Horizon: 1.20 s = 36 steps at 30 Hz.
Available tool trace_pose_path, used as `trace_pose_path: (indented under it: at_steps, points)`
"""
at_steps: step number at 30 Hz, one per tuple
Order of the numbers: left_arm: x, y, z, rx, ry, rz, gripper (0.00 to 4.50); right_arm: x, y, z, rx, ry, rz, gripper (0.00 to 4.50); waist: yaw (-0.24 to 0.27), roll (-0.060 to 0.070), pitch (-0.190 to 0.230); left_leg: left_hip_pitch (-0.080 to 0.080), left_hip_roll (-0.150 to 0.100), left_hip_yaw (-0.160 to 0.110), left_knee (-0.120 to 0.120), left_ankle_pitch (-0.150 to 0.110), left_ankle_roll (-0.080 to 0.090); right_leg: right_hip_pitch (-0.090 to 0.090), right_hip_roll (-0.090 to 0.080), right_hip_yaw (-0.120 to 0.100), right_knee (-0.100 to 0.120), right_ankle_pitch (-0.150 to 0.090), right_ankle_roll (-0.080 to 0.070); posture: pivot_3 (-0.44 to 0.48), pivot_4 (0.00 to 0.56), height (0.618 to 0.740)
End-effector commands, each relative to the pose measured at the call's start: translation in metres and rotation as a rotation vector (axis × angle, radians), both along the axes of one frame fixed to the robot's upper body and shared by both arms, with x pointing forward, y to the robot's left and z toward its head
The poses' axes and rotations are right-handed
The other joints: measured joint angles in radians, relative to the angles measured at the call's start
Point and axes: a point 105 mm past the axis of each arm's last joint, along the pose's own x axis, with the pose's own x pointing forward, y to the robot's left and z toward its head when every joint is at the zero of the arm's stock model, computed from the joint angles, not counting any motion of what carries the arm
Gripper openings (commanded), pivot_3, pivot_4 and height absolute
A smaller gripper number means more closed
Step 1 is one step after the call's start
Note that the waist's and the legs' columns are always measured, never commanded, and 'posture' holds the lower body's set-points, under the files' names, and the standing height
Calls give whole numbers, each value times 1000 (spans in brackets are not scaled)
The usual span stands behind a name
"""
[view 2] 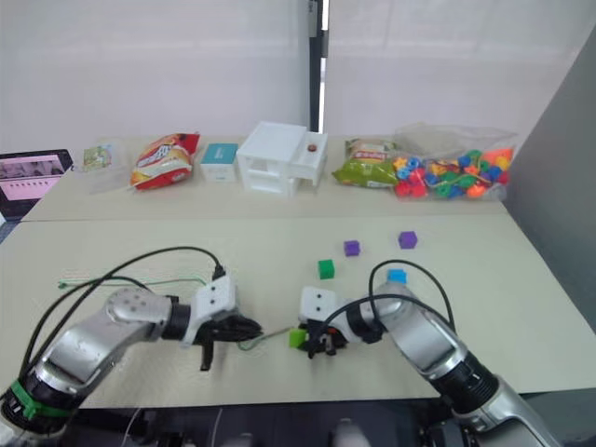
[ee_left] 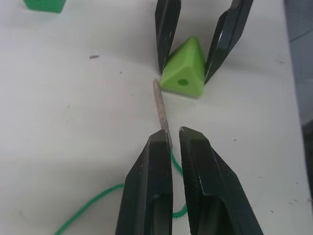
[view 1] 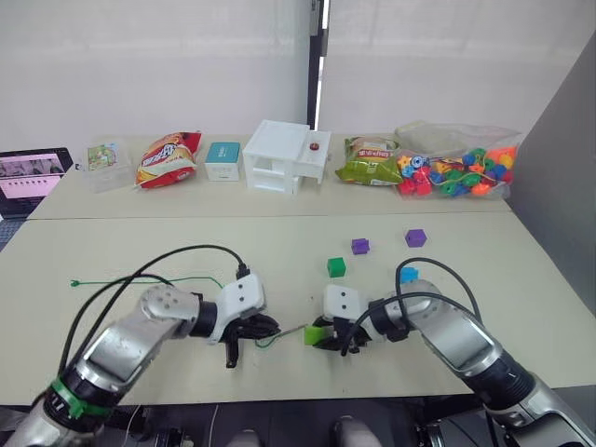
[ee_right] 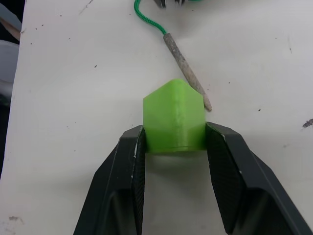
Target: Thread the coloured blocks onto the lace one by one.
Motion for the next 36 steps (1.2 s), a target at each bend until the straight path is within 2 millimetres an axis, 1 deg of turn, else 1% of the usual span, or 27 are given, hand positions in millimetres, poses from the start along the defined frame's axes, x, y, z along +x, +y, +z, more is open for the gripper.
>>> trace_pose_path:
  at_steps: [1, 4, 7, 11, 14, 15, 16, 17, 18, 22, 25, 27, 30, 35, 36]
  points:
    - [-2, -2, 12, 21, 1, -52, 383, 4, 1, 1, -8, -28, -7, 1309, -1, 0, 0, 0, 0, 0, 0, 0, 0, 0, 0, 0, 0, 0, 0, 0, 150, 740]
    - [0, 1, 12, 55, -8, -63, 383, 6, -1, 0, -18, -37, -11, 1309, -1, 0, 0, 0, 0, 0, 0, 0, 0, 0, 0, 0, 0, 0, 0, 0, 150, 740]
    - [3, 5, 5, 78, -5, -29, 383, 7, -3, -1, -23, -39, -18, 1309, 1, 0, 0, 0, 0, 0, 0, 0, 0, 0, 0, 0, 0, 0, 0, 0, 150, 740]
    - [12, 0, 2, -7, -55, 59, 383, 7, -6, 0, -25, -42, -27, 1309, 2, 0, 0, 0, 0, 0, 0, 0, 0, 0, 0, 0, 0, 0, 0, 0, 150, 740]
    - [10, -3, -1, -61, -60, 104, 1173, 7, -10, -2, -35, -39, -32, 1309, 2, 0, 0, 0, 0, 0, 0, 0, 0, 0, 0, 0, 0, 0, 0, 0, 150, 740]
    - [10, -4, -3, -55, -74, 119, 1576, 6, -11, -2, -36, -38, -32, 1309, 3, 0, 0, 0, 0, 0, 0, 0, 0, 0, 0, 0, 0, 0, 0, 0, 150, 740]
    - [10, -4, -6, -48, -87, 139, 1844, 6, -11, -2, -36, -38, -32, 1309, 3, 0, 0, 0, 0, 0, 0, 0, 0, 0, 0, 0, 0, 0, 0, 0, 150, 740]
    - [7, -6, -10, -52, -72, 145, 2224, 6, -12, -2, -38, -37, -32, 1309, 3, 0, 0, 0, 0, 0, 0, 0, 0, 0, 0, 0, 0, 0, 0, 0, 150, 740]
    - [5, -7, -16, -53, -56, 161, 2511, 7, -12, -1, -39, -37, -32, 1309, 4, 0, 0, 0, 0, 0, 0, 0, 0, 0, 0, 0, 0, 0, 0, 0, 150, 740]
    - [3, -5, -32, -19, -46, 190, 2511, 7, -12, 0, -40, -38, -30, 1309, 8, 0, 0, 0, 0, 0, 1, 0, 0, 0, -1, 0, -1, 0, 0, 0, 150, 740]
    - [1, -9, -38, -51, -18, 197, 2511, 7, -12, 1, -41, -38, -30, 1309, 9, 0, 0, 0, 0, 0, 0, 0, 0, 1, -1, 0, -1, 0, 0, 0, 150, 740]
    - [-1, -11, -46, -26, -16, 191, 2511, 6, -13, 1, -43, -36, -31, 1309, 12, 0, 0, 0, 0, 0, 1, 0, 0, 1, -1, 0, -1, 0, 0, 0, 150, 740]
    - [-2, -8, -65, 53, -29, 172, 1631, 6, -13, 1, -43, -33, -31, 1309, 17, 1, -1, 1, -1, 0, 1, 0, 0, 3, -1, 0, -1, 0, 0, 0, 150, 740]
    - [-5, -7, -70, 73, 1, 149, 21, 6, -12, 2, -37, -37, -35, 1309, 19, 0, -2, 2, -1, 0, 0, 0, 0, 4, -1, 0, -2, 0, 0, 0, 150, 740]
    - [-5, -7, -69, 73, -1, 143, 21, 7, -12, 3, -36, -38, -37, 1309, 19, 0, -2, 2, -1, 0, 0, 0, 0, 4, -1, 0, -2, 0, 0, 0, 150, 740]
